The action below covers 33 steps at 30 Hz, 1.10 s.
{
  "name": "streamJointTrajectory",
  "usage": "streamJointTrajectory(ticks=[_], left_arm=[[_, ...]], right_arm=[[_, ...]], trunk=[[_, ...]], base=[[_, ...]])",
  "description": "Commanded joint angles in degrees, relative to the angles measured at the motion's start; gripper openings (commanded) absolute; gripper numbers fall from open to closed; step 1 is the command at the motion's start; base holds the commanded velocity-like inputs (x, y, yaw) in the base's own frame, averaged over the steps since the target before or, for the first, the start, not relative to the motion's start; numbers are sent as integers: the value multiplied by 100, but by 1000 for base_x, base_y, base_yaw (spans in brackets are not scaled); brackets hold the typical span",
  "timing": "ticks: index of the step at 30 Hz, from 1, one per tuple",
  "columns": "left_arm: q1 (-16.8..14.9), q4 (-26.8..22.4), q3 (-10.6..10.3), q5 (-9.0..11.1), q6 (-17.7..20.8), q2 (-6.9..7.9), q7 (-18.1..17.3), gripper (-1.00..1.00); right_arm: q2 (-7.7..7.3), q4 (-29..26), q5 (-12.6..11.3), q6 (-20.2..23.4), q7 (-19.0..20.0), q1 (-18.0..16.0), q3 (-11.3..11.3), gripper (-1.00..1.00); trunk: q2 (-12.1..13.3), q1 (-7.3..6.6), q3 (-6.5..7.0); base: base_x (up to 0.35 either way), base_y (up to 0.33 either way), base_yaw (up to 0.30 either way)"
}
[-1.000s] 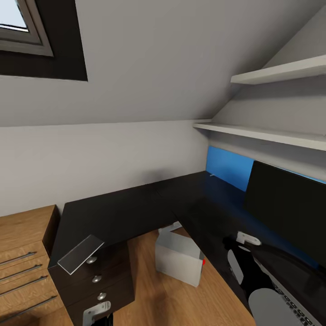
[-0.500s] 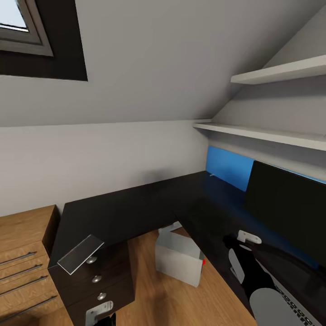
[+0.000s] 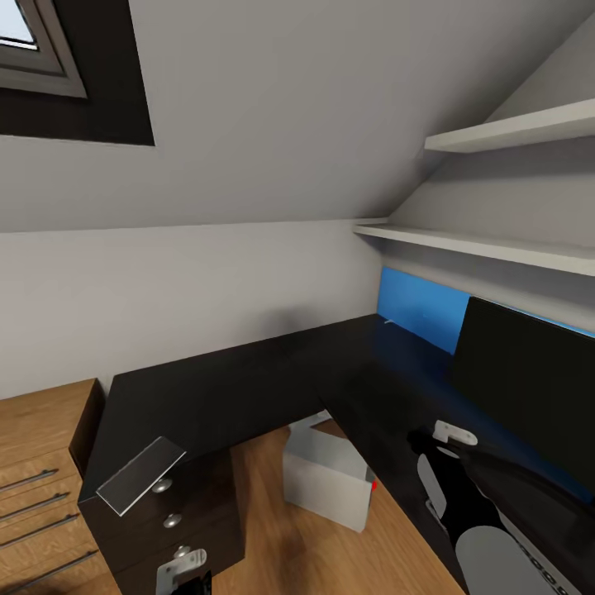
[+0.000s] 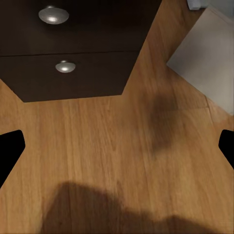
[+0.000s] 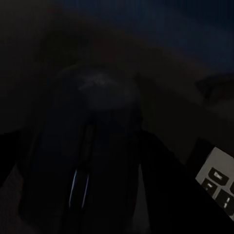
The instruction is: In the bedroom, organize the workspace by keeping the computer under the desk, ensuring the monitor is on the desk, placing the keyboard on the desk next to the monitor, placing the mouse on the desk next to the keyboard, moving the folder from the swivel chair onto the desk next to the mouse, stacking the notebook on top of the folder with the pen on top of the notebook, and positioning the swivel chair next to the desk.
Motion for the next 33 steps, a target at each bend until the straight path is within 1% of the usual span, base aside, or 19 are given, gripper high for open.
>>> streamJointTrajectory(ticks=[1,3,7,10,23,28,33], left_arm=[[-3,-13,-14,60,19,-1,47,100],[-3,-16,-14,60,14,-5,54,100],[-3,-17,-14,60,7,-7,66,100],[-3,-18,-14,60,6,-7,68,100],[-3,-18,-14,60,5,-7,86,100],[-3,-18,-14,60,5,-7,86,100],[-3,-25,-14,60,5,-7,86,100]], right_arm=[[3,-9,-76,7,-29,-3,-5,-100],[3,-8,-76,-37,-31,-5,-5,-100],[19,5,-69,-372,-32,-2,-4,-100],[27,9,-68,-463,-33,-1,-2,-100],[14,18,-76,-497,-33,0,-5,-100],[12,213,-89,-495,-37,0,-11,-100],[4,274,-101,-495,-54,0,-13,-100]], trunk=[[-6,1,-8],[-86,45,-44],[-247,133,-116],[-367,198,-170],[-888,484,-403],[-1089,594,-493],[-1289,704,-583]], base=[[6,0,0],[3,0,0],[1,0,0],[0,0,0],[0,0,0],[0,0,0],[0,0,0]])
